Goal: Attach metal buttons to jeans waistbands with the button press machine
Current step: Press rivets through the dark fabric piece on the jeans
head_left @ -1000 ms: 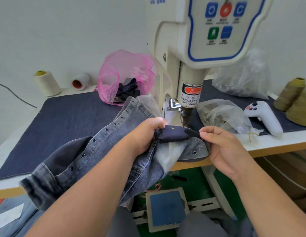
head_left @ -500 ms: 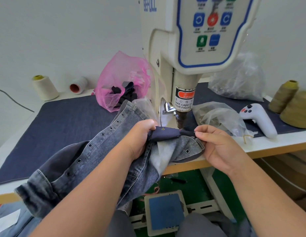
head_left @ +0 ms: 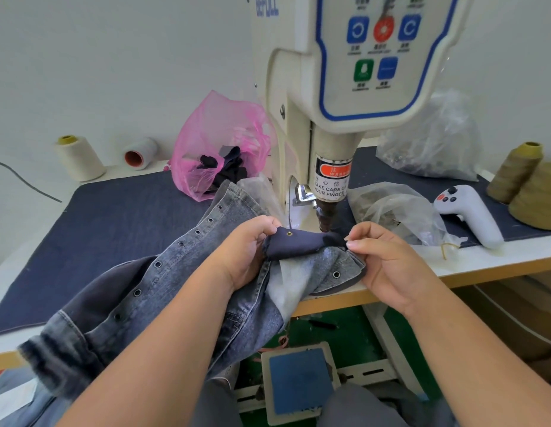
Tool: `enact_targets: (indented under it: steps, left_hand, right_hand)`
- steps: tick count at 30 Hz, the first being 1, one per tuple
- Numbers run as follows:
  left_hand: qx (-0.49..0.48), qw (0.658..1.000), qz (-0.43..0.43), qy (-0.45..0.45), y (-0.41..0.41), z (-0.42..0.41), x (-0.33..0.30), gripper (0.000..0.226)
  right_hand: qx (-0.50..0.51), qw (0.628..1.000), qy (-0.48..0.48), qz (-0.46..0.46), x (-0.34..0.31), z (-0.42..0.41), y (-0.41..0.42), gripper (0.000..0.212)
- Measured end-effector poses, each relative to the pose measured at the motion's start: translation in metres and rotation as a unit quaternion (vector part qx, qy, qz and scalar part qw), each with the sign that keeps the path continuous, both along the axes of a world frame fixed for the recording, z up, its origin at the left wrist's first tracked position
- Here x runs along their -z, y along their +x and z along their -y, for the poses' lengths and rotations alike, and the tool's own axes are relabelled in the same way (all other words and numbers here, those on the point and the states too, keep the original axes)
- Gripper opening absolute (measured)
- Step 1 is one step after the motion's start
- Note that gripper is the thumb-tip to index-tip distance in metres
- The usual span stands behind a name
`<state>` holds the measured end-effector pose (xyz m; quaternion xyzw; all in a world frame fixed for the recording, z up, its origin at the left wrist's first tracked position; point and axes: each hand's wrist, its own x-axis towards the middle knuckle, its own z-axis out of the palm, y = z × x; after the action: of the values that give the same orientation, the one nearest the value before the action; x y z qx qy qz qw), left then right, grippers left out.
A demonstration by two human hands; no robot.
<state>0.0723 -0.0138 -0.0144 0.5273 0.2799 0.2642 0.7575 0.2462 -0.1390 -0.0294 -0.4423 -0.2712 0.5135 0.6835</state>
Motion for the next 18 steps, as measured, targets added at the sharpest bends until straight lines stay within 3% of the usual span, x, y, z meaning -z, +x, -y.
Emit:
enact_targets:
  steps: [6,13,18]
  left_hand:
    - [0.033,0.999,-0.003,0.022,-0.001,-0.003,0.001,0.019]
    - [0.007,1.0,0.013,-0.008,0.0,-0.01,0.008,0.012]
    - [-0.014,0.999,0.04,-0.016,0.002,-0.008,0.007,0.01]
  right_hand:
    - [0.006,1.0,0.01,-0.023,0.003,0.002,0.001,0.017]
    - [0.006,0.999,0.006,-0.035,0.002,0.001,0.001,0.016]
    - [0.032,0.998,-0.017,-0.048,-0.002,-0.004,0.0,0.027]
